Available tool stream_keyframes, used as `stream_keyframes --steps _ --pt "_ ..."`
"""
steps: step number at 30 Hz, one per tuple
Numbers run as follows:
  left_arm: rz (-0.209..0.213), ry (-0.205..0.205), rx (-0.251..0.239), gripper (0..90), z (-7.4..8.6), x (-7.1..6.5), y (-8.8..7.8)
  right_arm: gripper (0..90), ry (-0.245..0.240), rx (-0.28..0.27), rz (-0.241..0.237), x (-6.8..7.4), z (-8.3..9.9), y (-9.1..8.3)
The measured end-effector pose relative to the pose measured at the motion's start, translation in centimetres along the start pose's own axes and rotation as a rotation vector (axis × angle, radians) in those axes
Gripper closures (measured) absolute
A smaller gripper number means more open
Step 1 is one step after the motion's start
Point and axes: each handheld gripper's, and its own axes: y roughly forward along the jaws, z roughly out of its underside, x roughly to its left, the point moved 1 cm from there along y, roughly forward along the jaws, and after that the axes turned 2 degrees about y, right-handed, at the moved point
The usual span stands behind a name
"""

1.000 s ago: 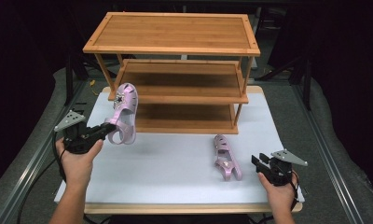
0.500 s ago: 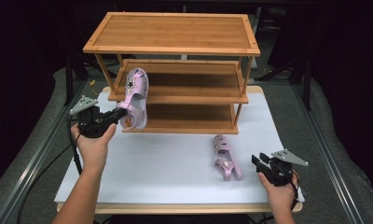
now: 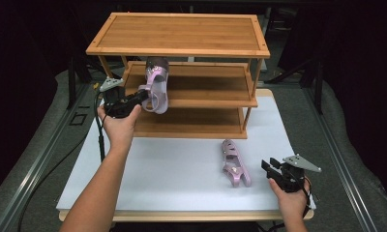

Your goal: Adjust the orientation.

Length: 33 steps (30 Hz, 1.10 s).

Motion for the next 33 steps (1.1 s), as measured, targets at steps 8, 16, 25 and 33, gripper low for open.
stream_keyframes --steps 8,16,25,33 --pt "-0.012 -0.012 0.028 83.3 -0.8 -0.5 2.0 61.2 -0.005 0.0 0.004 0.0 0.0 0.1" --pt "-0.041 -0.025 0.052 83.2 -1.4 -0.2 2.8 61.2 0.0 -0.005 0.0 -0.1 -0.1 0.0" --pt "-0.07 -0.002 0.066 82.7 -2.1 -0.3 4.2 61.2 0.001 -0.005 -0.006 -0.1 -0.1 0.0" --pt "-0.036 -0.05 0.039 73.8 -2.2 0.3 5.9 61.2 0.0 0.001 -0.012 0.0 -0.1 0.1"
